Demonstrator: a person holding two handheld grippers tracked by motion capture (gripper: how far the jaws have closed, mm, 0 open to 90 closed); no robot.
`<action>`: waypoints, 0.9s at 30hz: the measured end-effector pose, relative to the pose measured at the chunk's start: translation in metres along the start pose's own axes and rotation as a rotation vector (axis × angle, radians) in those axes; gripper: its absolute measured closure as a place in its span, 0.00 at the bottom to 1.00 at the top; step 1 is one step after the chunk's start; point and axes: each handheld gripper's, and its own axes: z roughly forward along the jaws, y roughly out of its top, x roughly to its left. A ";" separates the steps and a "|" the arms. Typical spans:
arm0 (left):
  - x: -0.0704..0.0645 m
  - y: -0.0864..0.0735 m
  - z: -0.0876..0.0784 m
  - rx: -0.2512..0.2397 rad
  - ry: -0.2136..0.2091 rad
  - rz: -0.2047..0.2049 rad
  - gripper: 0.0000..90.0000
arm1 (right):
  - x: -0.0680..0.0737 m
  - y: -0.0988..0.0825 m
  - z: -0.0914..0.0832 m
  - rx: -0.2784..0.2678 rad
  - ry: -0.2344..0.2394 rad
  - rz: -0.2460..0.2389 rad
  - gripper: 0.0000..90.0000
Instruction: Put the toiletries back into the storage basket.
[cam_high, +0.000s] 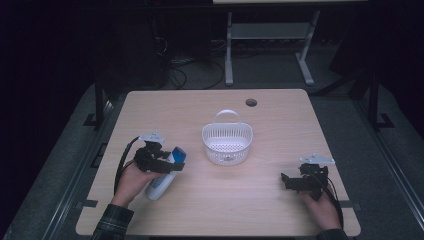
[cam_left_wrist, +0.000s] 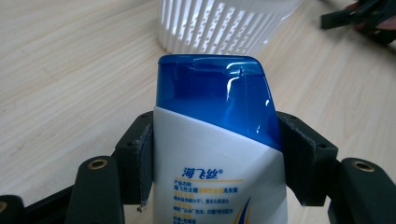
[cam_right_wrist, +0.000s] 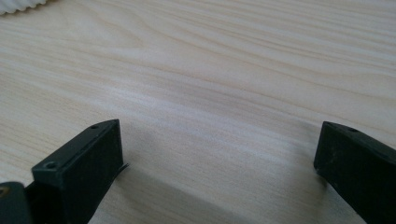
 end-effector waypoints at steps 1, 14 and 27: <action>0.000 0.000 -0.002 -0.009 -0.009 0.013 0.39 | 0.000 0.000 0.000 0.000 0.000 0.000 0.01; 0.003 -0.002 -0.024 -0.151 -0.079 0.034 0.40 | 0.000 0.000 0.000 0.000 0.001 -0.002 0.01; -0.003 -0.002 -0.034 -0.255 -0.091 0.093 0.40 | 0.000 0.000 0.000 -0.001 0.002 -0.003 0.01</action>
